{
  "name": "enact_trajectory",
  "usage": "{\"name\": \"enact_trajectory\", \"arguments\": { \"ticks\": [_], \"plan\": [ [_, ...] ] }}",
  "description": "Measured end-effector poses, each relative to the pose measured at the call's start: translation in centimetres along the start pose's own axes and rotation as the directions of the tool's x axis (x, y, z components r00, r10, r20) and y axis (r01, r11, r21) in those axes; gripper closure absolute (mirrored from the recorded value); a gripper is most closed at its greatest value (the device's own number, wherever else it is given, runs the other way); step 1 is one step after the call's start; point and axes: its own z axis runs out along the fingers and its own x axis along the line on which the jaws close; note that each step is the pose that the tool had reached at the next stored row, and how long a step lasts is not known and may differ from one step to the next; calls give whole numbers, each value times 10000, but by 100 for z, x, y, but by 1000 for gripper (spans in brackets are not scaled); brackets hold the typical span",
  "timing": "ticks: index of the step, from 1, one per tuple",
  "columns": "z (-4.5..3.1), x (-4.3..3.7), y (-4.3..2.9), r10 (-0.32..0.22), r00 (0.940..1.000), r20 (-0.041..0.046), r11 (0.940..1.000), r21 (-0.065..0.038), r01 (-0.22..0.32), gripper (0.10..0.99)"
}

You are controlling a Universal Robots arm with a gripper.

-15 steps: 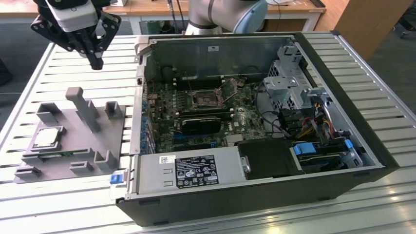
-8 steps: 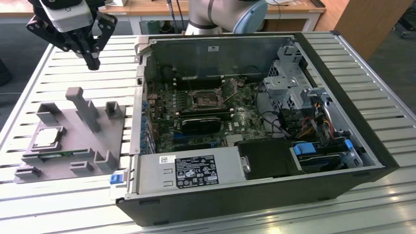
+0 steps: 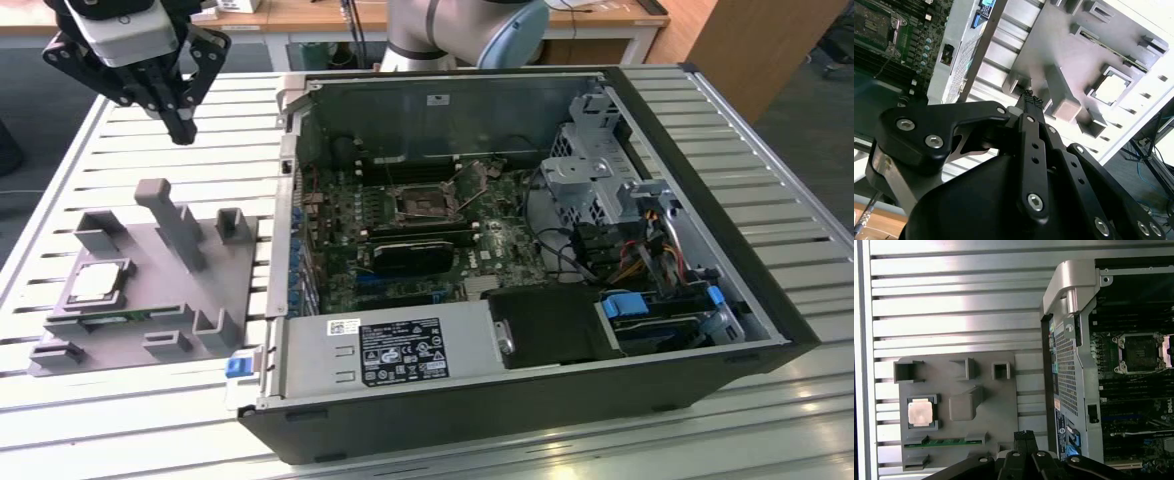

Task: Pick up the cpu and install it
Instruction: 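Reach for the cpu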

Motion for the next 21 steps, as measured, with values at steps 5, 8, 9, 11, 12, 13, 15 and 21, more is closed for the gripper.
{"name": "enact_trajectory", "arguments": {
  "ticks": [5, 8, 9, 11, 12, 13, 15, 21],
  "plan": [
    [0, 53, -4, 0, 10000, -1, 10000, 0, 0, 980],
    [2, 122, -9, -1, 10000, -1, 10000, 0, 1, 980],
    [3, 147, -11, 0, 10000, -1, 10000, 0, 0, 980],
    [3, 189, -15, 0, 10000, 0, 10000, 0, 0, 980],
    [3, 209, -16, 0, 10000, -1, 10000, 0, 0, 980],
    [4, 229, -18, 0, 10000, 0, 10000, -1, 0, 980],
    [3, 264, -20, 1, 10000, -4, 10000, 1, -1, 980],
    [3, 368, -28, 1, 10000, -9, 10000, 1, -1, 980]
  ]
}}
